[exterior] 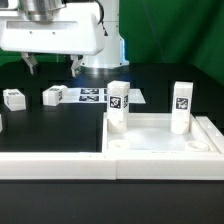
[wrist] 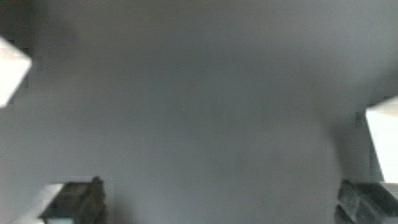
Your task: Assemble square table
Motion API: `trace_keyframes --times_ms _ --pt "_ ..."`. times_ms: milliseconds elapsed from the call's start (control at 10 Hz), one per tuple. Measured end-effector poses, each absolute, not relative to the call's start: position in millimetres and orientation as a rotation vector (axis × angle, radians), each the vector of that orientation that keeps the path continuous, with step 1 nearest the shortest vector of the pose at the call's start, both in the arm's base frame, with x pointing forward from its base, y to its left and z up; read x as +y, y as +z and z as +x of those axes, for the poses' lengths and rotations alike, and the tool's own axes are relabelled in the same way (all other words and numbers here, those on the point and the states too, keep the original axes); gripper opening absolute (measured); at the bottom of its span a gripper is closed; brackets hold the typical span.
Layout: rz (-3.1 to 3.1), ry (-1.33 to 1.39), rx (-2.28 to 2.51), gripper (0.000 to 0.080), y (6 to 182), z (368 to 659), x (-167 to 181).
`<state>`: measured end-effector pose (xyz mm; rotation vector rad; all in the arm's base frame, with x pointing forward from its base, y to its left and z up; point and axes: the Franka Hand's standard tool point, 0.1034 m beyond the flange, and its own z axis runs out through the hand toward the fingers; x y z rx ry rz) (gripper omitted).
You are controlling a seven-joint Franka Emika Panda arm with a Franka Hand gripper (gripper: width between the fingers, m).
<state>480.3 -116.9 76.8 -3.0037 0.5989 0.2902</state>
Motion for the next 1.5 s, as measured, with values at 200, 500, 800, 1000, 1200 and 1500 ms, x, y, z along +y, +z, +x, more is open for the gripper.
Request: trace_keyframes --times_ms 200,500,800,1000,1200,1500 --pt "-2.918 0.558 0.528 0.0649 76.0 437.2 -123.5" --pt "-2.876 0.756 0.465 0.0649 76.7 419.2 -125.8" --pt "-2.795 0.968 0.439 0.0649 61.0 409.3 -132.8" --pt "-2.793 1.015 0.396 0.0649 43.4 400.1 -137.4" --pt "-2.791 1.006 0.400 0.0649 42.4 400.0 -136.8" --pt "-2.789 1.009 0.401 0.0649 41.8 399.3 -137.0"
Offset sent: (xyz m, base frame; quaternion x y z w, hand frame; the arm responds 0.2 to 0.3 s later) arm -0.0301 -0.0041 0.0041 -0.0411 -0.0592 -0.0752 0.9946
